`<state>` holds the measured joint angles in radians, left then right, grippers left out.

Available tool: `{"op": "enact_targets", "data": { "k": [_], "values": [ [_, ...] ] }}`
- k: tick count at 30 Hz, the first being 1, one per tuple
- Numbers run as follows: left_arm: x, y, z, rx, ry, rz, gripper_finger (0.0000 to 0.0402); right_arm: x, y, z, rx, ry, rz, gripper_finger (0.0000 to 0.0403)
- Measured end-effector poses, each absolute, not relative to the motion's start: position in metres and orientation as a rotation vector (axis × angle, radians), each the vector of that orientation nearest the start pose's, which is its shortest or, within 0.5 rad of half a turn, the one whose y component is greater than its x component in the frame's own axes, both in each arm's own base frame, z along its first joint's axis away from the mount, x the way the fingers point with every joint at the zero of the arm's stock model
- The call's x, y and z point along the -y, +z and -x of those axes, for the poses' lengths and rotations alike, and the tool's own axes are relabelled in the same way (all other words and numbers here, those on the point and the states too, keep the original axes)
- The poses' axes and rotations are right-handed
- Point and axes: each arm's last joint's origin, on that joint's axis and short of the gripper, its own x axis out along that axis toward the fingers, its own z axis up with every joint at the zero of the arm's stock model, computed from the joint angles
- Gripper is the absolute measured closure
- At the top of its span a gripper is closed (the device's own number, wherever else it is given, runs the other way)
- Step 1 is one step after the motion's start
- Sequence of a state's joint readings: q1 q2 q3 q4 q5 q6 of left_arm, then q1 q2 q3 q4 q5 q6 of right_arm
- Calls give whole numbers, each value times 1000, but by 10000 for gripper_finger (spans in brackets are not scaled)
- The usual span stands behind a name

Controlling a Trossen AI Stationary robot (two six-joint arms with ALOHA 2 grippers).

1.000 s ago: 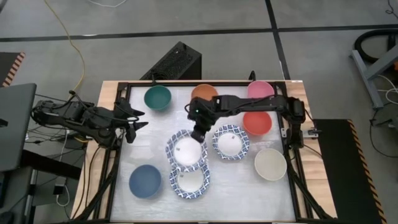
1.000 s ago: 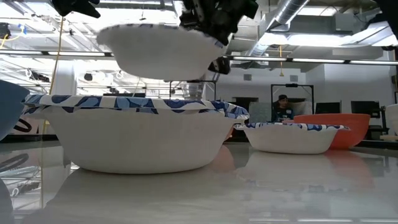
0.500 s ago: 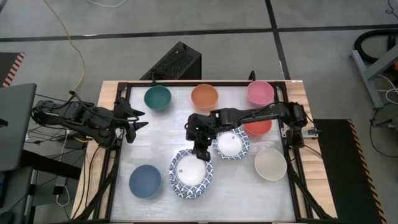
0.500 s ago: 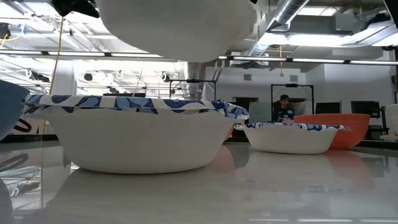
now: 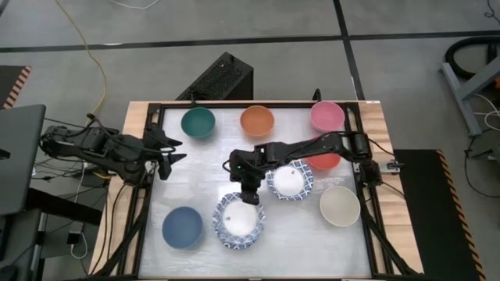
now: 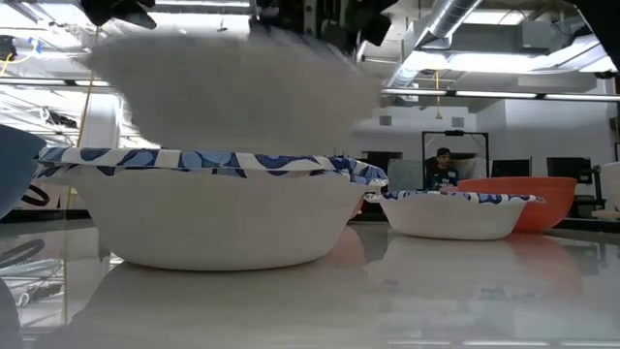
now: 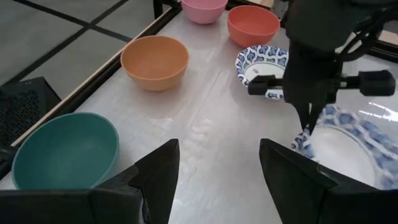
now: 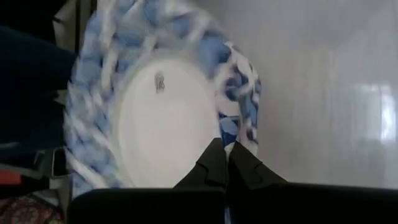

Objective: Nest bowls inside each other
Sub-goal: Stack the blue patterned bowl on top of the blue patterned bowls

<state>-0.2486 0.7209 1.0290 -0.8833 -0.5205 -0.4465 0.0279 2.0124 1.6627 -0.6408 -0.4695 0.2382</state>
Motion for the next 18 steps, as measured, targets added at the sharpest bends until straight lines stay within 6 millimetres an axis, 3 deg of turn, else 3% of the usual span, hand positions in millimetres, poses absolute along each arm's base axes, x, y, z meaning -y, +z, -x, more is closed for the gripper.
{"op": "enact_targets", "data": {
  "k": [18],
  "values": [
    [15, 357, -119, -481, 380, 213, 189, -29, 235, -437, -1015, 355, -417, 344]
  ]
}}
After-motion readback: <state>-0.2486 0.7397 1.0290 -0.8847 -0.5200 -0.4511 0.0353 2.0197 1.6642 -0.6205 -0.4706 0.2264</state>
